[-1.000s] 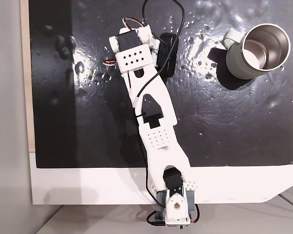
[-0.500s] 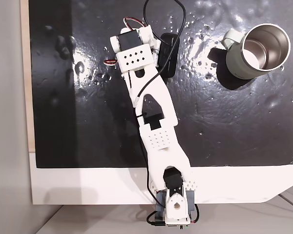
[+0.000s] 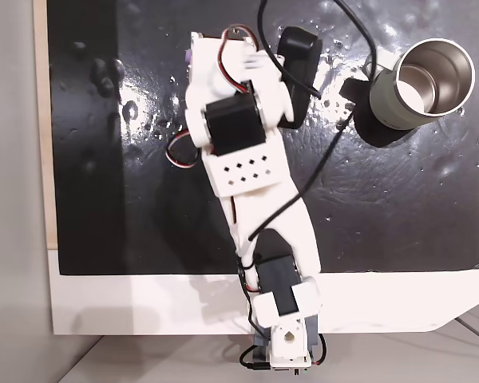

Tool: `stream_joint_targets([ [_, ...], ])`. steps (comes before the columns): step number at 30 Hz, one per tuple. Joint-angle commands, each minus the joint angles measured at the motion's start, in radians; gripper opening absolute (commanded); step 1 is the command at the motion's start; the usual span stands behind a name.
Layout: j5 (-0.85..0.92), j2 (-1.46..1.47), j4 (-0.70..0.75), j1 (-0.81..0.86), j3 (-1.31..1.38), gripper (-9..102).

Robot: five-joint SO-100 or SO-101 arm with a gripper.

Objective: Grasp a pengrip and put it in the cup.

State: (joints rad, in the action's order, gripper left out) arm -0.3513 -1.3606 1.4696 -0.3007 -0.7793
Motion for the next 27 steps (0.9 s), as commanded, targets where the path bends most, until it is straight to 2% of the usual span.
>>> stream_joint_targets([
  [1,0.037,-0.123,0.014,0.069,-0.003,0],
  [10,0.12,-0.19,0.213,0.348,0.014,0],
  [19,0.276,-0.207,0.212,0.65,-0.014,0],
  [27,0.328,-0.021,0.21,0.808,0.218,0],
])
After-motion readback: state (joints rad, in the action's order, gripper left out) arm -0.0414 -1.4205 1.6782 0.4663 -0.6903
